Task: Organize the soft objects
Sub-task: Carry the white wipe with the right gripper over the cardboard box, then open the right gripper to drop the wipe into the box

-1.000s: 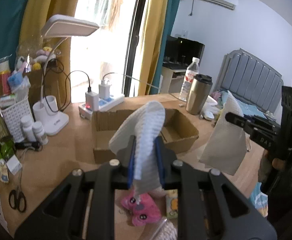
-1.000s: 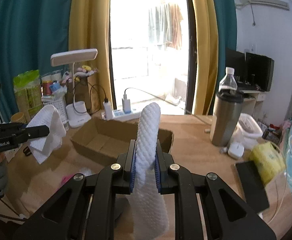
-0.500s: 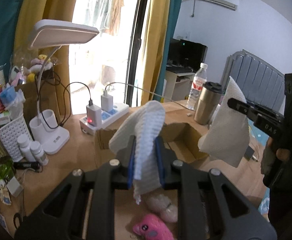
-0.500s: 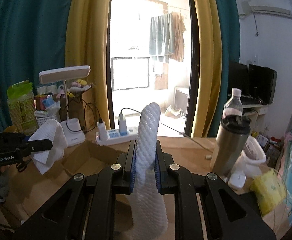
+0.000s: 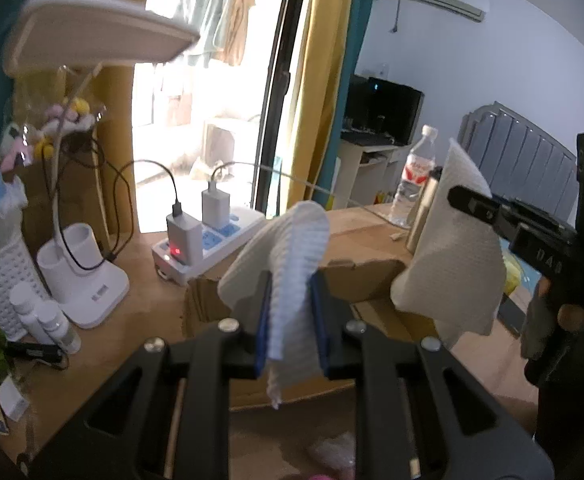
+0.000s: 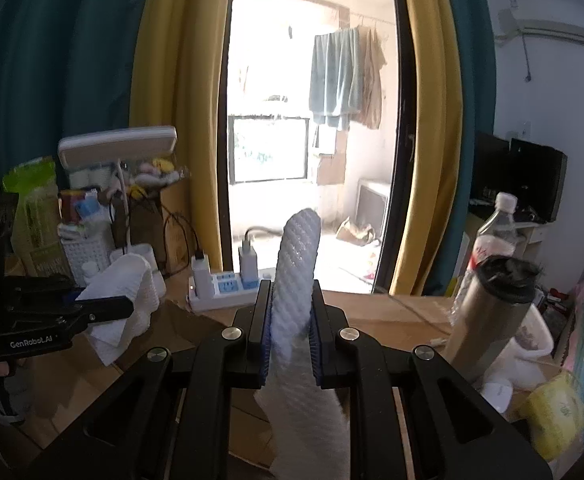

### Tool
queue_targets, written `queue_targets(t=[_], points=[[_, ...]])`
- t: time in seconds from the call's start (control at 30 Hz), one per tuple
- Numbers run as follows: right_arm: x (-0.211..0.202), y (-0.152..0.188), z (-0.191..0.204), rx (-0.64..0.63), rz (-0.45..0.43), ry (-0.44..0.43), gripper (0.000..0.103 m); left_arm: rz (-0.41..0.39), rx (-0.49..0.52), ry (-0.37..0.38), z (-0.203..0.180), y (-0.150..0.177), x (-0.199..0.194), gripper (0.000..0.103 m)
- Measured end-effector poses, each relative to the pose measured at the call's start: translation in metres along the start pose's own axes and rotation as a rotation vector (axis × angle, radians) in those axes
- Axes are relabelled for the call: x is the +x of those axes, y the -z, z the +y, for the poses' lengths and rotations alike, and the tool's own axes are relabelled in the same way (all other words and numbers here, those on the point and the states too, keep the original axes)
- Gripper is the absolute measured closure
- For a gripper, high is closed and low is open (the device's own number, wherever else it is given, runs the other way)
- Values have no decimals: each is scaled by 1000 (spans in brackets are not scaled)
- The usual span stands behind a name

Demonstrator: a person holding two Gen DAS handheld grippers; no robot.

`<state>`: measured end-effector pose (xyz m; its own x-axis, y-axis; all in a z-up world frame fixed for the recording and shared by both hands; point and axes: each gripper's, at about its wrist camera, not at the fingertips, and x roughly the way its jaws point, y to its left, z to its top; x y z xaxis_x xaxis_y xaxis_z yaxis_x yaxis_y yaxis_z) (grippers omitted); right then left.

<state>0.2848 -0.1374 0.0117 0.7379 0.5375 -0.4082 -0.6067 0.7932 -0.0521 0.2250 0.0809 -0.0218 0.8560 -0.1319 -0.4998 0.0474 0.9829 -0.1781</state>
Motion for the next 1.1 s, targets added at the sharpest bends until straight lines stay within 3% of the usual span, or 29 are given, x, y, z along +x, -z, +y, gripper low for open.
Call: queue_targets(t=[0.6, 0.7, 0.77, 0.87, 1.1], points=[[74, 52, 12, 22, 285, -44, 86, 185, -4, 1, 4, 36, 75, 82], [73, 51, 13, 32, 281, -36, 73, 192, 4, -6, 2, 38, 75, 80], [69, 47, 11, 38, 270, -35, 53, 192, 8, -10, 0, 37, 72, 74], [59, 43, 13, 34, 246, -33, 47, 188, 13, -12, -4, 34, 66, 73], [32, 38, 9, 30, 208, 2, 45, 171, 30, -20, -8, 31, 48, 72]])
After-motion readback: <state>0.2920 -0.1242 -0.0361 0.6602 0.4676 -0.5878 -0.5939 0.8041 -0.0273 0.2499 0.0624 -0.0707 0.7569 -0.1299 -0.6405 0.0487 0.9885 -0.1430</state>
